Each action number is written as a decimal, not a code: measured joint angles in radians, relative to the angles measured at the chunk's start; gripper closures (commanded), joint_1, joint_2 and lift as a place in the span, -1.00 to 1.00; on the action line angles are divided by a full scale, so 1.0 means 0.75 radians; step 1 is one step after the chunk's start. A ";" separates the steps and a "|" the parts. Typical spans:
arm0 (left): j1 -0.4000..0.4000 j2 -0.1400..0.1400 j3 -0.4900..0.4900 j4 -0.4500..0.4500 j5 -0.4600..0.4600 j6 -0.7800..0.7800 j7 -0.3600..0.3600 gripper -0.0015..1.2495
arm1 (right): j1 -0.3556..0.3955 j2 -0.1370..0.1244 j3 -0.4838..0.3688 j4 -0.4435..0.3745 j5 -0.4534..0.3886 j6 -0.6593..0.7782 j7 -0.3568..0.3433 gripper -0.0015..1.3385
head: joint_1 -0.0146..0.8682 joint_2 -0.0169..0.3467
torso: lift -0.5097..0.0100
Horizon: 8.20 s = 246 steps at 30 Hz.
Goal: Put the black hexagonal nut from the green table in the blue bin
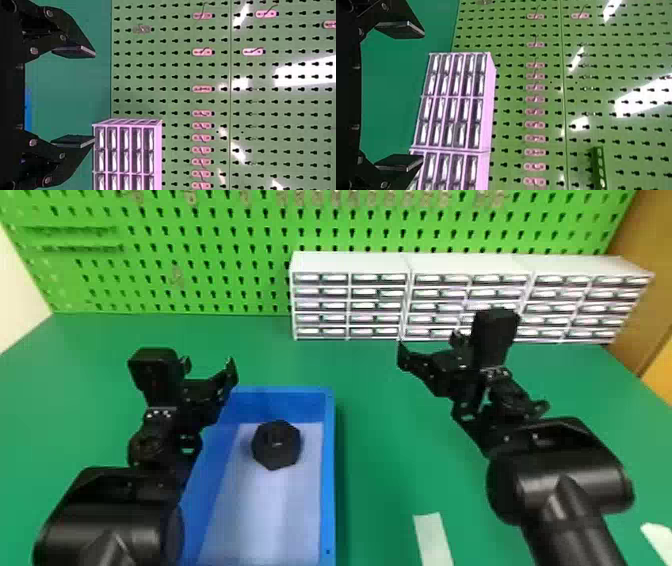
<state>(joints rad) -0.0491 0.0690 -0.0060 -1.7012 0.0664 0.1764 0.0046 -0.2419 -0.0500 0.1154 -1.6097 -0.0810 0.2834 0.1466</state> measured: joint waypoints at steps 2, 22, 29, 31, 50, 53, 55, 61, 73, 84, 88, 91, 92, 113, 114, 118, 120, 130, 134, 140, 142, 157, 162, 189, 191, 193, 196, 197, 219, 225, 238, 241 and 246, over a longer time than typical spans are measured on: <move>0.000 0.000 -0.002 0.000 0.001 0.000 0.000 -0.22 | 0.019 0.007 -0.019 -0.003 0.003 -0.019 -0.002 -0.71 | 0.59 -0.63 | 0.59; 0.007 0.000 -0.025 -0.009 0.005 0.008 0.000 -0.22 | 0.153 0.034 -0.115 -0.007 0.050 -0.239 -0.125 -0.71 | 0.59 -0.63 | 0.59; 0.011 0.000 -0.018 -0.016 0.003 0.008 0.000 -0.22 | 0.175 0.036 -0.130 -0.007 0.064 -0.253 -0.128 -0.71 | 0.59 -0.63 | 0.59; 0.014 0.000 -0.016 -0.017 0.000 0.009 0.000 -0.22 | 0.179 0.036 -0.134 -0.007 0.070 -0.253 -0.128 -0.71 | 0.59 -0.63 | 0.59; 0.010 -0.002 -0.016 -0.021 -0.007 0.010 0.000 -0.22 | 0.203 0.046 -0.157 -0.010 0.125 -0.309 -0.164 -0.71 | 0.59 -0.63 | 0.59; 0.010 -0.002 -0.017 -0.021 -0.007 0.010 0.000 -0.22 | 0.204 0.046 -0.156 -0.010 0.124 -0.310 -0.163 -0.71 | 0.59 -0.63 | 0.59; 0.010 -0.002 -0.018 -0.021 -0.007 0.010 0.000 -0.22 | 0.205 0.046 -0.157 -0.010 0.124 -0.310 -0.163 -0.71 | 0.59 -0.63 | 0.59; 0.011 -0.002 -0.020 -0.021 -0.008 0.010 0.001 -0.22 | 0.210 0.048 -0.164 -0.010 0.121 -0.310 -0.164 -0.71 | 0.59 -0.63 | 0.59; -0.002 -0.002 -0.024 -0.023 -0.004 0.020 0.000 -0.22 | 0.207 0.048 -0.160 -0.010 0.120 -0.308 -0.165 -0.71 | 0.59 -0.63 | 0.59; -0.007 -0.002 -0.026 -0.025 -0.012 0.023 0.000 -0.22 | 0.204 0.046 -0.167 -0.008 0.118 -0.308 -0.165 -0.71 | 0.59 -0.63 | 0.59; -0.010 -0.002 -0.024 -0.026 -0.014 0.024 0.000 -0.22 | 0.203 0.046 -0.170 -0.007 0.118 -0.304 -0.165 -0.71 | 0.59 -0.63 | 0.59; -0.010 -0.002 -0.023 -0.027 -0.016 0.025 0.000 -0.22 | 0.202 0.046 -0.172 -0.007 0.116 -0.301 -0.165 -0.71 | 0.59 -0.63 | 0.59; -0.011 -0.002 -0.023 -0.027 -0.018 0.025 0.000 -0.22 | 0.202 0.046 -0.173 -0.007 0.115 -0.301 -0.165 -0.71 | 0.59 -0.63 | 0.59; -0.008 -0.002 -0.022 -0.027 -0.027 0.030 0.000 -0.22 | 0.204 0.038 -0.172 -0.007 0.102 -0.282 -0.164 -0.71 | 0.59 -0.63 | 0.59; -0.009 -0.002 -0.023 -0.027 -0.028 0.030 0.000 -0.22 | 0.204 0.037 -0.172 -0.007 0.101 -0.282 -0.164 -0.71 | 0.59 -0.63 | 0.59; -0.012 -0.002 -0.026 -0.027 -0.029 0.031 0.000 -0.22 | 0.203 0.036 -0.172 -0.007 0.100 -0.282 -0.164 -0.71 | 0.59 -0.63 | 0.59; -0.012 -0.002 -0.026 -0.027 -0.029 0.031 0.000 -0.22 | 0.203 0.036 -0.172 -0.007 0.100 -0.282 -0.164 -0.71 | 0.59 -0.63 | 0.59; -0.010 -0.002 -0.025 -0.027 -0.041 0.029 0.002 -0.22 | 0.201 0.036 -0.173 -0.008 0.100 -0.282 -0.165 -0.71 | 0.59 -0.63 | 0.59; -0.009 -0.002 -0.025 -0.027 -0.041 0.029 0.003 -0.22 | 0.200 0.036 -0.174 -0.008 0.100 -0.281 -0.164 -0.71 | 0.59 -0.63 | 0.59; -0.008 -0.004 -0.024 -0.027 -0.041 0.029 0.006 -0.22 | 0.199 0.036 -0.174 -0.008 0.100 -0.279 -0.165 -0.71 | 0.59 -0.63 | 0.59; -0.008 -0.004 -0.023 -0.027 -0.039 0.029 0.006 -0.22 | 0.198 0.036 -0.173 -0.008 0.100 -0.279 -0.165 -0.71 | 0.59 -0.63 | 0.59; -0.007 -0.004 -0.028 -0.029 -0.062 0.029 0.006 -0.23 | 0.196 0.034 -0.172 -0.008 0.097 -0.274 -0.164 -0.71 | 0.59 -0.63 | 0.59; -0.009 -0.004 -0.028 -0.032 -0.074 0.030 0.006 -0.23 | 0.194 0.034 -0.169 -0.008 0.095 -0.271 -0.164 -0.71 | 0.59 -0.63 | 0.59; -0.002 -0.004 -0.022 -0.055 -0.120 0.019 0.006 -0.22 | 0.186 0.026 -0.149 -0.008 0.092 -0.246 -0.163 -0.71 | 0.59 -0.63 | 0.59; -0.002 -0.004 -0.021 -0.055 -0.116 0.021 0.006 -0.22 | 0.186 0.026 -0.148 -0.008 0.092 -0.245 -0.163 -0.71 | 0.59 -0.63 | 0.59; -0.002 -0.004 -0.020 -0.055 -0.112 0.026 0.006 -0.22 | 0.186 0.026 -0.148 -0.007 0.092 -0.245 -0.163 -0.71 | 0.59 -0.63 | 0.59; -0.001 -0.004 -0.019 -0.055 -0.106 0.030 0.006 -0.22 | 0.186 0.026 -0.148 -0.007 0.092 -0.245 -0.163 -0.71 | 0.59 -0.63 | 0.59; 0.000 -0.004 -0.018 -0.055 -0.104 0.030 0.006 -0.22 | 0.186 0.026 -0.148 -0.007 0.092 -0.245 -0.163 -0.71 | 0.59 -0.63 | 0.59; 0.001 -0.004 -0.013 -0.055 -0.071 0.035 0.006 -0.22 | 0.182 0.024 -0.148 -0.007 0.084 -0.232 -0.163 -0.71 | 0.59 -0.63 | 0.59; 0.005 -0.004 -0.011 -0.055 -0.066 0.035 0.006 -0.22 | 0.182 0.021 -0.148 -0.007 0.083 -0.229 -0.163 -0.71 | 0.59 -0.63 | 0.59; 0.009 -0.004 -0.009 -0.055 -0.066 0.035 0.006 -0.22 | 0.177 0.012 -0.137 -0.007 0.081 -0.217 -0.163 -0.71 | 0.59 -0.63 | 0.59; 0.010 -0.004 -0.009 -0.055 -0.066 0.035 0.006 -0.22 | 0.177 0.011 -0.134 -0.007 0.081 -0.214 -0.163 -0.71 | 0.59 -0.63 | 0.59; 0.010 -0.004 -0.007 -0.055 -0.066 0.035 0.006 -0.22 | 0.176 0.010 -0.128 -0.007 0.079 -0.211 -0.163 -0.71 | 0.59 -0.63 | 0.59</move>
<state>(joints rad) -0.0415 0.0660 -0.0111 -1.7426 0.0173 0.2025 0.0091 -0.1101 -0.0422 0.0197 -1.6153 -0.0215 0.1251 0.0244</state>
